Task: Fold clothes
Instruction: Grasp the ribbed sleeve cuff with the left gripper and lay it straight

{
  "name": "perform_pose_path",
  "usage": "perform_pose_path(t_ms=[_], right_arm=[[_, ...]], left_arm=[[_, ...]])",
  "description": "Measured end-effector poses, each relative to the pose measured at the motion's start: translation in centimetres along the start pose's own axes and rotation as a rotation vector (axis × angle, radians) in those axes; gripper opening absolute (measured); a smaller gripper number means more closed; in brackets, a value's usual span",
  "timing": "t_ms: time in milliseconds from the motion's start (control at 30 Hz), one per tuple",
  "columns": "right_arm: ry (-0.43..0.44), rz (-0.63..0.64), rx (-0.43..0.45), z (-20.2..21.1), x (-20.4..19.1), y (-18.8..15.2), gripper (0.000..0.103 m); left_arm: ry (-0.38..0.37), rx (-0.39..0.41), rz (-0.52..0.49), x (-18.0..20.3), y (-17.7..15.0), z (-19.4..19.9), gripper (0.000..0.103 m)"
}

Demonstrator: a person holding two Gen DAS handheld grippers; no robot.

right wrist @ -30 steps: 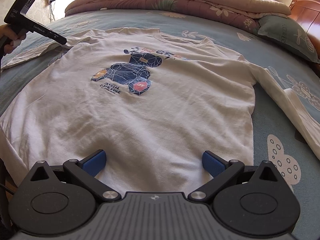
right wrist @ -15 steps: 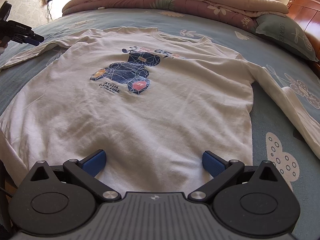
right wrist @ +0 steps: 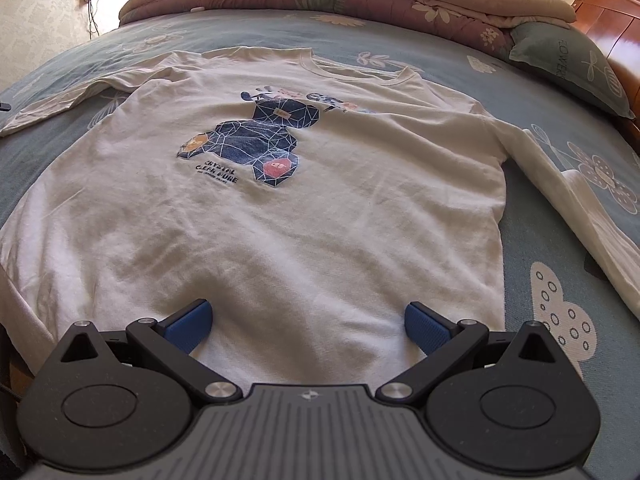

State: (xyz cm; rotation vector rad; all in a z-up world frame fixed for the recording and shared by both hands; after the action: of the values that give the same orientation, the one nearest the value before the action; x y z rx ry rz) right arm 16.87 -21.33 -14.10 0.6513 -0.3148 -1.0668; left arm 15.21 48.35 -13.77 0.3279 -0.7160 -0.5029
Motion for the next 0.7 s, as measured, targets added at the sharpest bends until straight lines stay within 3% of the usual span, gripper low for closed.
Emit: perform_pose_path(t_ms=[200,267,300,333,400,567,700], right_arm=[[-0.01,-0.011,-0.01,-0.1,-0.1,0.1,0.103],[-0.013,-0.013,-0.012,-0.1,-0.2,0.1,0.103],[-0.014,-0.014,-0.013,-0.1,-0.2,0.1,0.103],[-0.015,-0.014,-0.014,-0.1,-0.2,0.1,0.103],[-0.017,-0.016,-0.016,0.0,-0.2,0.2,0.103],[-0.016,-0.015,-0.037,-0.2,-0.2,0.4,0.103],[-0.022,-0.019,-0.04,-0.1,-0.3,0.4,0.103]], left_arm=[[-0.023,0.005,-0.071,1.6,1.7,-2.5,0.065],[0.012,0.015,-0.131,2.3,1.8,-2.7,0.053],[0.039,0.02,-0.162,2.6,1.6,-2.6,0.031],[0.066,0.025,-0.193,2.8,1.3,-2.4,0.02],[0.12,0.035,-0.256,3.3,0.9,-2.1,0.011],[0.167,0.086,-0.314,5.1,3.0,-1.6,0.01],[0.314,0.115,-0.374,5.7,4.4,-1.2,0.021]])
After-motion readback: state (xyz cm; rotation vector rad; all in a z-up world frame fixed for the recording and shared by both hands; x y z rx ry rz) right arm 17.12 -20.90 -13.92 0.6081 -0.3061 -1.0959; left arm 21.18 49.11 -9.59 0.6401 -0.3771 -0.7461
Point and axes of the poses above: each gripper's, at about its wrist camera, not at the fingertips, and z roughly against the way its jaws point, x to its right, y to its top, the point moved 3 cm from there along -z, roughly the way its jaws point, and after that the axes turned 7 degrees about y, right-handed, at the moved point
